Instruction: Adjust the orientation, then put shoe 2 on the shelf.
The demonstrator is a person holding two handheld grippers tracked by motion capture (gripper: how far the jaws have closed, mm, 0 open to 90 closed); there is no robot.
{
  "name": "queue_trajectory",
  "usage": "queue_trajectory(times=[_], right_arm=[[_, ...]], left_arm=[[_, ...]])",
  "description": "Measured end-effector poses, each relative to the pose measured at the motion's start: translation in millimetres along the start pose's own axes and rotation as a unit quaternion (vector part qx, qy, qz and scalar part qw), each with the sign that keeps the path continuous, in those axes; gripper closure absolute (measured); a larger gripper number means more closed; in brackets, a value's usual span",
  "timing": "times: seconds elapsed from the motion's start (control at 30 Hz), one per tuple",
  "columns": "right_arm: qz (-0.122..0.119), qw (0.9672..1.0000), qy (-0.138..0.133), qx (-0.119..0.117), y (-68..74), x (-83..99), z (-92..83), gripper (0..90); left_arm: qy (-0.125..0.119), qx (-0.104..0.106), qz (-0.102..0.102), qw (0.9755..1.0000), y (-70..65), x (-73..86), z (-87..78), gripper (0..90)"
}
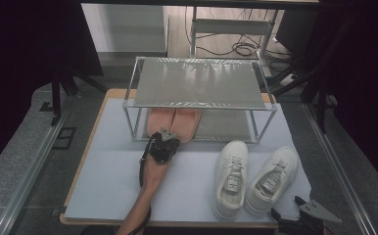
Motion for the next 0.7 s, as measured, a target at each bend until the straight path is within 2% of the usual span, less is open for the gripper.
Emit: queue_trajectory(times=[0.37, 0.47, 0.57, 0.7], right_arm=[[0.000, 1.0000, 0.000, 0.000, 0.0, 0.0, 0.0, 0.0], [0.000, 1.0000, 0.000, 0.000, -0.1, 0.0, 0.0, 0.0], [0.000, 1.0000, 0.000, -0.001, -0.1, 0.1, -0.1, 0.0], [0.000, 1.0000, 0.000, -0.001, -0.1, 0.0, 0.0, 0.0]], left_arm=[[0.003, -0.006, 0.000, 1.0000, 5.1, -5.3, 13.2, 87.5], [0.004, -0.012, -0.007, 0.9999, 6.5, -6.1, 17.1, 87.5], [0.001, -0.013, -0.022, 0.9997, 10.7, -5.4, 19.3, 87.5], [-0.001, -0.017, -0.024, 0.9996, 12.0, -5.8, 18.6, 86.2]])
Point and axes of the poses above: each handheld gripper's, and its own axes: z roughly forward along the jaws, x roughly out of its underside, y roughly to its left, the point moved 5 cm from there along z, roughly forward along the jaws, and after that the axes turned 5 degrees about -y, right-handed, at the moved point
